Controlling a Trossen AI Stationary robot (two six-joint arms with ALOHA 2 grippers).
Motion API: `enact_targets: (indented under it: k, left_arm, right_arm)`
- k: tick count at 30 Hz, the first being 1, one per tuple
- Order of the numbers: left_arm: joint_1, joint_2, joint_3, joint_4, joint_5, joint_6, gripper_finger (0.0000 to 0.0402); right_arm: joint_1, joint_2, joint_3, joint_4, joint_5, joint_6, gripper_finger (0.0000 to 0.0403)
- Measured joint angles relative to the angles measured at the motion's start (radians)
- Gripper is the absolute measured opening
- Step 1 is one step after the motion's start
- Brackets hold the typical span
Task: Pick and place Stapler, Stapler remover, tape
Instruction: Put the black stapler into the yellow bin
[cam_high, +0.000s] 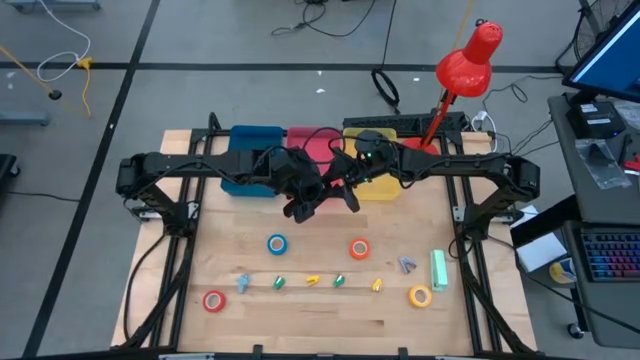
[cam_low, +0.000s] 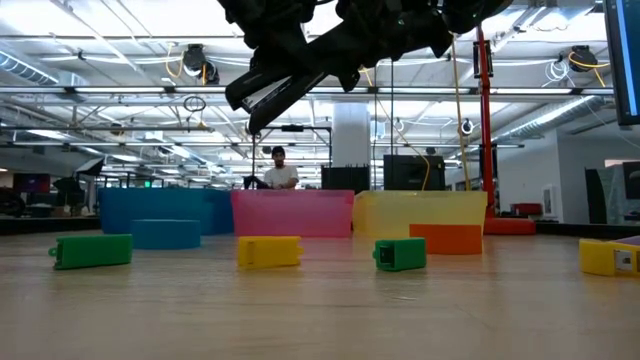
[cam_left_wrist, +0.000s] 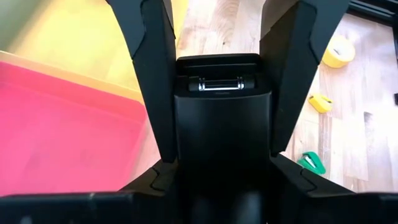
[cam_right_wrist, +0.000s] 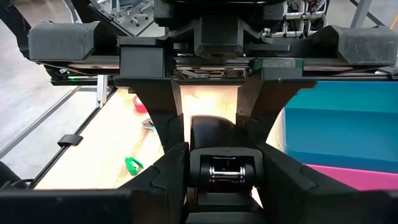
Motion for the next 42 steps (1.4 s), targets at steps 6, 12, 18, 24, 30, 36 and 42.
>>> enact_targets:
  k: [6, 12, 18, 24, 30, 36, 42]
  left_arm:
    - [0.000, 0.000, 0.000, 0.000, -0.001, 0.013, 0.0178]
    - [0.011, 0.000, 0.000, -0.006, -0.013, 0.011, 0.0239]
    - [0.028, -0.001, 0.000, -0.044, -0.009, 0.011, 0.0275]
    - [0.047, -0.024, 0.000, -0.124, -0.009, 0.009, 0.0285]
    - [0.070, -0.070, 0.001, -0.169, -0.008, -0.016, 0.0285]
    - [0.087, -0.142, -0.001, -0.220, -0.107, -0.019, 0.0287]
    - [0.104, -0.192, -0.027, -0.261, -0.180, -0.043, 0.0288]
  right_arm:
    - [0.000, 0.000, 0.000, -0.005, 0.006, -0.004, 0.0144]
    - [0.000, 0.001, -0.002, -0.031, 0.012, -0.017, 0.0144]
    - [0.000, 0.001, -0.002, -0.055, 0.029, -0.031, 0.0144]
    - [-0.016, -0.010, -0.002, -0.106, 0.082, -0.059, 0.0144]
    - [-0.052, -0.045, -0.003, -0.165, 0.139, -0.067, 0.0144]
    - [-0.074, -0.136, -0.001, -0.276, 0.352, -0.124, 0.0144]
    - [-0.074, -0.232, -0.011, -0.384, 0.678, -0.116, 0.0144]
